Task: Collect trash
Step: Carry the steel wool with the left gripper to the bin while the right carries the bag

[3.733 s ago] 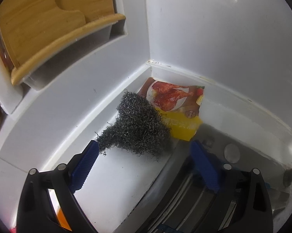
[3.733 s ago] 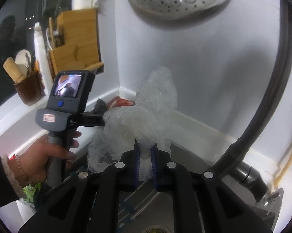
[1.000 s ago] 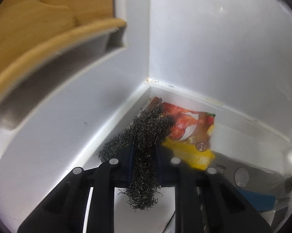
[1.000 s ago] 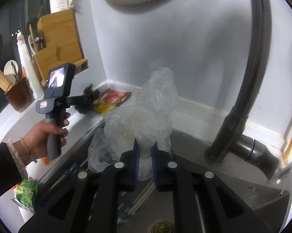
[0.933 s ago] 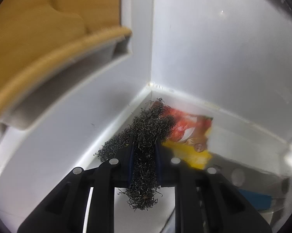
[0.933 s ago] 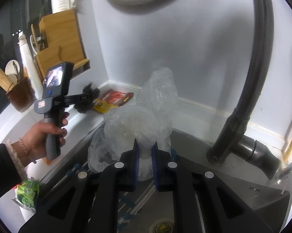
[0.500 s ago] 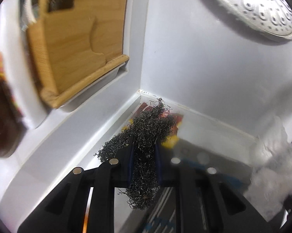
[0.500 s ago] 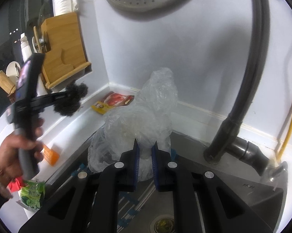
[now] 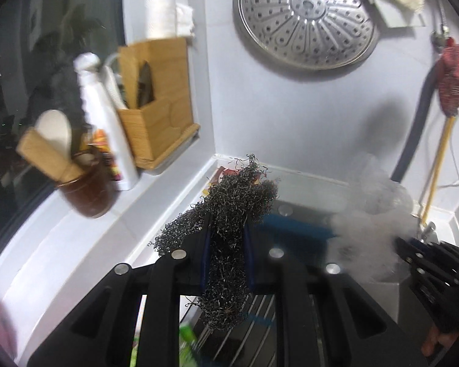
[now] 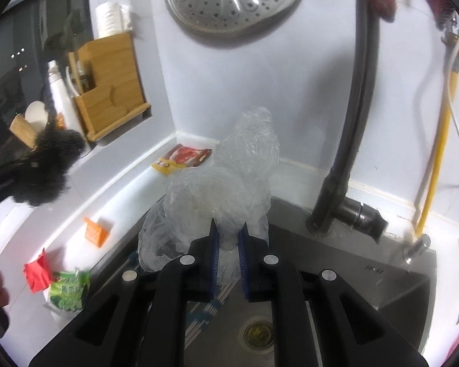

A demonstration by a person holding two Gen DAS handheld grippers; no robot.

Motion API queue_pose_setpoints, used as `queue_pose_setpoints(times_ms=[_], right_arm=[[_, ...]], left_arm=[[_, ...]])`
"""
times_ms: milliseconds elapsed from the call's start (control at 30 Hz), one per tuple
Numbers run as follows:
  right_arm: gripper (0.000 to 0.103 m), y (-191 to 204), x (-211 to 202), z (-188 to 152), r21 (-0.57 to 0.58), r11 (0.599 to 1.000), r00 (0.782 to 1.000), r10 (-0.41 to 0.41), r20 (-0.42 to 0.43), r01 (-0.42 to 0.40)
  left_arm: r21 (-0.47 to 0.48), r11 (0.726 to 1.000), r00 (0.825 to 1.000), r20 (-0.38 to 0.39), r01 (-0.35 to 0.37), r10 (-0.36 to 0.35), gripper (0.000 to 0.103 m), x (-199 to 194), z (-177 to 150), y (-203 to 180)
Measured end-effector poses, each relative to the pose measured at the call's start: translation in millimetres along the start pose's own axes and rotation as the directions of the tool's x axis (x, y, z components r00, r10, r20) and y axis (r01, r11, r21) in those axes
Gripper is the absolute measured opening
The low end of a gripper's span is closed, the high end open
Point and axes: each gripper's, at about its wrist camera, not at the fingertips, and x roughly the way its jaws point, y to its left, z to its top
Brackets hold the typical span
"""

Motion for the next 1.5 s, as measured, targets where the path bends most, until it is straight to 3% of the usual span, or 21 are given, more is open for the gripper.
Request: queue_pose_setpoints(times_ms=[233,533,967,1500], right_arm=[[0.011,22.6,-46.7,-27.2,-0.004,1.0,1.0,0.026,0.003,-0.026],[0.011,56.7,-109.1,-64.7,-0.032,0.999,0.999,0.039,0.023,-0.039],[0.011,100.5,-184.0,-97.4,-0.093,0.994,0.995,0.064,0.076,-0.056],[0.011,158.8,-224.9,-134.7,-0.196,0.975,0.99,0.12,0.071,-0.104]], left_arm=[[0.005,1.0,1.0,0.023,-0.013,0.013,0.019,-91.4,-46.2,15.7],[-0.035,0.998,0.998,0.018,-0.055,0.056,0.019,-177.1,-108.9,49.7],[-0.049,0.996,0.995,0.061,-0.074,0.077,0.019,-248.1,-156.1,71.2],[-0.131,0.977,0.982,0.07,-0.166,0.176,0.019,-307.5,-199.9,108.2]])
